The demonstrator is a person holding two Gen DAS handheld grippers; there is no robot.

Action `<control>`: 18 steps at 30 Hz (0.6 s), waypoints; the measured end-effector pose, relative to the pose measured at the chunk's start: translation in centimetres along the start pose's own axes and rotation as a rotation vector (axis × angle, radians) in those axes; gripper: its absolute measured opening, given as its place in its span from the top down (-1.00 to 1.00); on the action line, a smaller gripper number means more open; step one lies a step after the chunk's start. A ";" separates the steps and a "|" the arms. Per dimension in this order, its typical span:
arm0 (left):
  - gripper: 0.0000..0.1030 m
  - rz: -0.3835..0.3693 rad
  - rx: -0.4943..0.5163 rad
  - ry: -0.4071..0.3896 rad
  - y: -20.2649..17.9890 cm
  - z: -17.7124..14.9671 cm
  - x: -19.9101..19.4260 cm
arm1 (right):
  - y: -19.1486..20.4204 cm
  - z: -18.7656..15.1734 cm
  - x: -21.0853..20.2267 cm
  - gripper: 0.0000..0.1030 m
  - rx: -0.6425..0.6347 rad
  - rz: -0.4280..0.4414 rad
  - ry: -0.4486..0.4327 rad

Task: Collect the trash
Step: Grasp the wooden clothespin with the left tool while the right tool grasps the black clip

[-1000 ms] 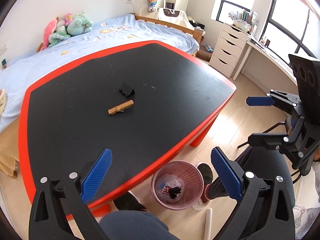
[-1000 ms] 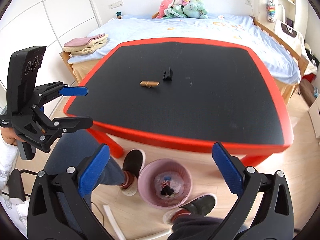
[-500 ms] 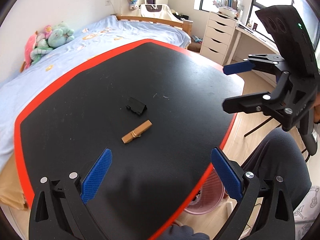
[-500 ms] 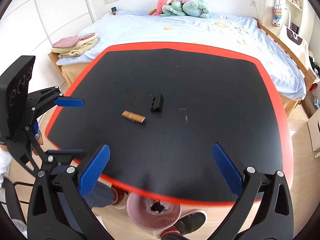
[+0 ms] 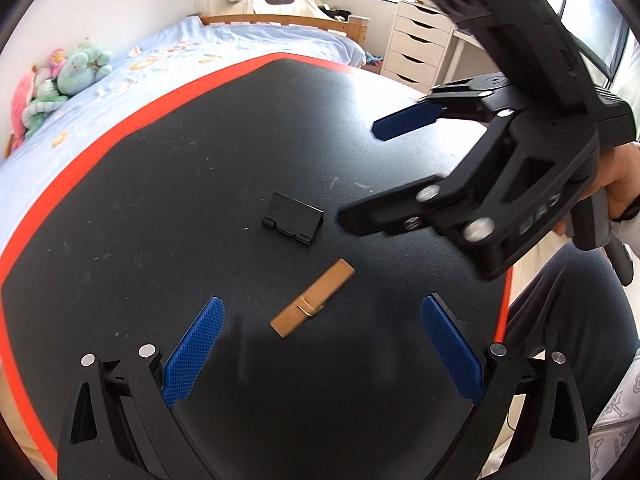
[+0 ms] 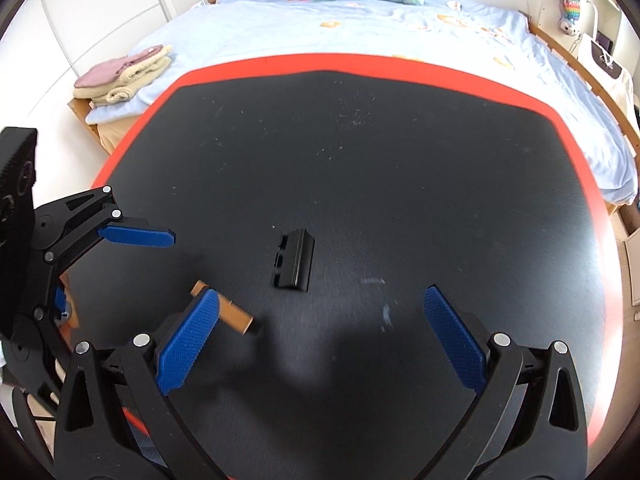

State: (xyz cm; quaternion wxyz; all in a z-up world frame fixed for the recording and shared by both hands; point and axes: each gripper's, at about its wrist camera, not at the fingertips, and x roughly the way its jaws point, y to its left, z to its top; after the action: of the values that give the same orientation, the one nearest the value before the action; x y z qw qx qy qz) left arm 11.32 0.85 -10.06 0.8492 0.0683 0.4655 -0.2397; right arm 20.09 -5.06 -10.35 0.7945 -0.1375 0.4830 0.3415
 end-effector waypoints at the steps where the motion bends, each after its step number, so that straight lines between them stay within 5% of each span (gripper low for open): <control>1: -0.67 -0.002 0.003 0.007 0.2 -0.1 0.3 | 0.0 0.2 0.5 -0.94 -0.001 0.000 0.006; 8: -0.32 -0.020 0.012 0.016 0.7 -0.5 1.5 | 0.5 1.1 3.4 -0.87 -0.033 0.002 0.031; 11: -0.19 -0.019 0.019 0.019 0.5 -0.7 1.8 | 0.7 1.2 4.2 -0.47 -0.064 -0.008 0.049; 13: -0.12 -0.010 0.011 0.016 0.4 -0.7 1.8 | 0.7 1.2 4.3 -0.42 -0.077 -0.017 0.041; 18: 0.36 0.040 0.000 0.034 0.0 -0.5 1.6 | 0.7 1.1 3.8 0.30 -0.110 -0.032 0.023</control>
State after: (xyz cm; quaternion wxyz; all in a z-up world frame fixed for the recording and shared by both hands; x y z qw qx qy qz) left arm 11.62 0.51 -11.67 0.8459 0.0817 0.4783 -0.2213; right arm 21.49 -2.40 -12.97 0.7854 -0.1926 0.4705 0.3531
